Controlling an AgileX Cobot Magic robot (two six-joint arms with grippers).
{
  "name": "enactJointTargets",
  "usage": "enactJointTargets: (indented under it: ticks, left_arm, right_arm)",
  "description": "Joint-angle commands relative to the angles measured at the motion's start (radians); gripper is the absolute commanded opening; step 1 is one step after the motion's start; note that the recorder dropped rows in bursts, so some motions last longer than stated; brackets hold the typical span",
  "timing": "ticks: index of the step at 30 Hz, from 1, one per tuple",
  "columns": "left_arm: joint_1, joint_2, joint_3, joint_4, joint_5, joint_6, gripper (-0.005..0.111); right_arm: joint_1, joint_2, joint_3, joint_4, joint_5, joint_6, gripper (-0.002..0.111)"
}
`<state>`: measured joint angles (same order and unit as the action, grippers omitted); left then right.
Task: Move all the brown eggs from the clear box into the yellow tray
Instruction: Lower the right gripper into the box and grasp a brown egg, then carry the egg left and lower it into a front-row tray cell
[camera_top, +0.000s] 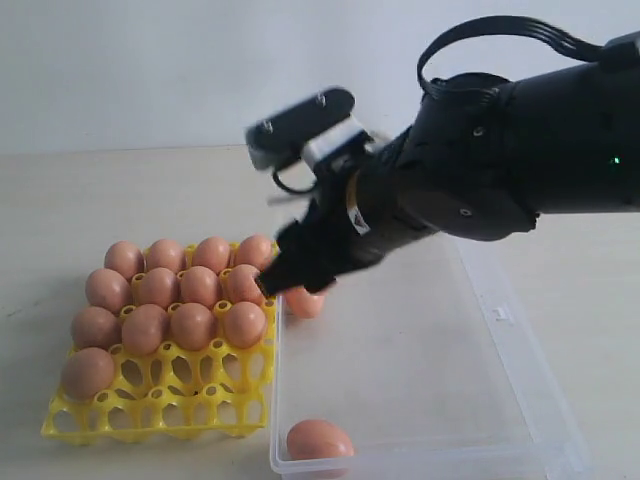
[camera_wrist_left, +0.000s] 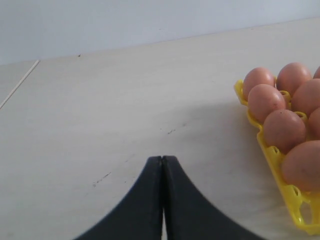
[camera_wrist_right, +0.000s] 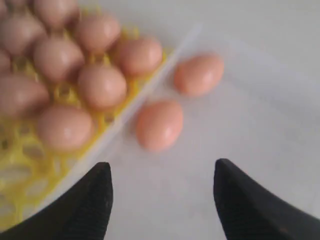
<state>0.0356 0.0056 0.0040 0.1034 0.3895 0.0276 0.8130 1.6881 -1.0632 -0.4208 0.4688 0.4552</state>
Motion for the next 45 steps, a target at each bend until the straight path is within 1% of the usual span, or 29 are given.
enactJointTargets:
  ticks: [1,4,10,18,29,30,31,32,36,39,41,44,45]
  left_arm:
    - [-0.008,-0.006,-0.004,-0.002,-0.009,-0.006,0.000]
    - [-0.008,-0.006,-0.004,-0.002,-0.009,-0.006,0.000]
    - [-0.008,-0.006,-0.004,-0.002,-0.009,-0.006,0.000]
    - [-0.008,-0.006,-0.004,-0.002,-0.009,-0.006,0.000]
    - [-0.008,-0.006,-0.004,-0.002,-0.009,-0.006,0.000]
    - [-0.008,-0.006,-0.004,-0.002,-0.009,-0.006,0.000]
    - [-0.008,-0.006,-0.004,-0.002,-0.009,-0.006,0.000]
    - [-0.008,-0.006,-0.004,-0.002,-0.009,-0.006,0.000]
    - [-0.008,-0.006,-0.004,-0.002,-0.009,-0.006,0.000]
    - [-0.008,-0.006,-0.004,-0.002,-0.009,-0.006,0.000]
    - [-0.008,-0.006,-0.004,-0.002,-0.009,-0.006,0.000]
    - [-0.008,-0.006,-0.004,-0.002,-0.009,-0.006,0.000]
    - [-0.008,-0.006,-0.004,-0.002,-0.009,-0.006,0.000]
  right_arm:
    - [0.001,-0.009,0.020,0.350,0.180,-0.393,0.057]
    - [0.001,0.007,0.020,0.491,0.238,-0.561,0.057]
    - [0.001,0.066,0.020,0.624,0.305,-0.732,0.057]
    - [0.001,0.124,0.020,0.725,0.315,-0.841,0.057]
    - [0.001,0.198,0.018,0.734,0.234,-0.881,0.056]
    - [0.001,0.208,0.018,0.734,0.232,-0.881,0.053]
    - [0.001,0.213,0.018,0.734,0.232,-0.881,0.048]
    - [0.001,0.218,0.018,0.732,0.231,-0.881,0.041]
    - [0.001,0.219,0.017,0.694,0.212,-0.881,0.000]
    - [-0.020,0.192,0.017,0.641,0.201,-0.870,0.000]
    - [-0.034,0.158,0.017,0.575,0.170,-0.819,0.000]
    - [-0.054,0.089,0.029,0.421,0.009,-0.648,0.000]
    - [-0.054,0.067,0.032,0.400,-0.095,-0.594,0.000]
